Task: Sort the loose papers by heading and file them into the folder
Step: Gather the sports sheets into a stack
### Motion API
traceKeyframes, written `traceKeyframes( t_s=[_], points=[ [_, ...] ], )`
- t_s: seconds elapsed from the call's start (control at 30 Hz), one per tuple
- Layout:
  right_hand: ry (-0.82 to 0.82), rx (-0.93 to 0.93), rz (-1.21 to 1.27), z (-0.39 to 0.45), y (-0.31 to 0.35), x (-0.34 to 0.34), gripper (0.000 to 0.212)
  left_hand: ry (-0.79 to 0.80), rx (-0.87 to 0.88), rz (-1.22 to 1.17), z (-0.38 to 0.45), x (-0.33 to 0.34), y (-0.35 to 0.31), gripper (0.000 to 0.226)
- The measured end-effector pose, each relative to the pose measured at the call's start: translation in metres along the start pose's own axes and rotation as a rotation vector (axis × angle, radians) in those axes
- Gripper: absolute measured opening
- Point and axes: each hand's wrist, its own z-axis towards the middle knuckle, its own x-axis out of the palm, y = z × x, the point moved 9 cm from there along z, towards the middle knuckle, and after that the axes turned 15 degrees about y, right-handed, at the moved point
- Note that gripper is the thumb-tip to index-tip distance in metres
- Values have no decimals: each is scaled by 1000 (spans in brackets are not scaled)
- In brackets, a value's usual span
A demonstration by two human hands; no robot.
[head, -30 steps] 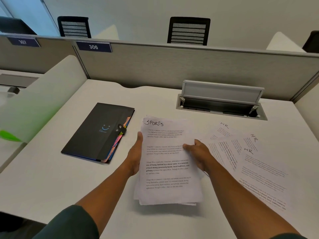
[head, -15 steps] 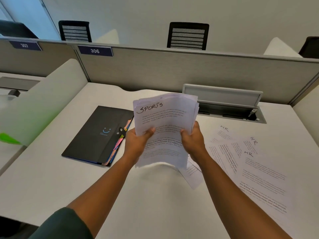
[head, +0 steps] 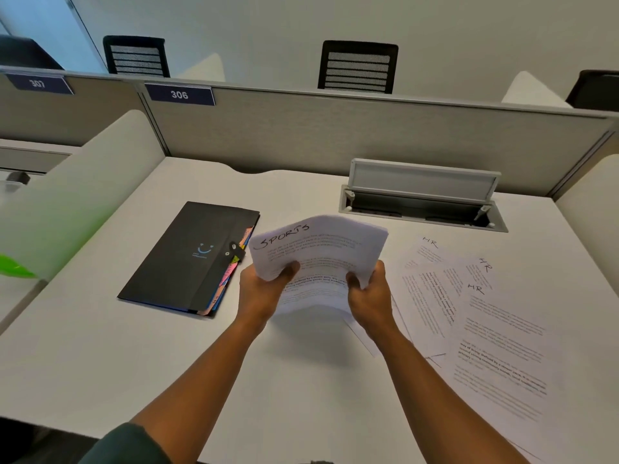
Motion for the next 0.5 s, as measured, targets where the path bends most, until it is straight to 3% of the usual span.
traceKeyframes(
  t_s=[0.27,0.5],
  points=[
    [-13,-13,-35,2,7,7,43,15,17,24,1,-9,-1,28],
    [-69,-46,-63,1,17,4,30,38,6,45,-1,-16,0,12]
  ],
)
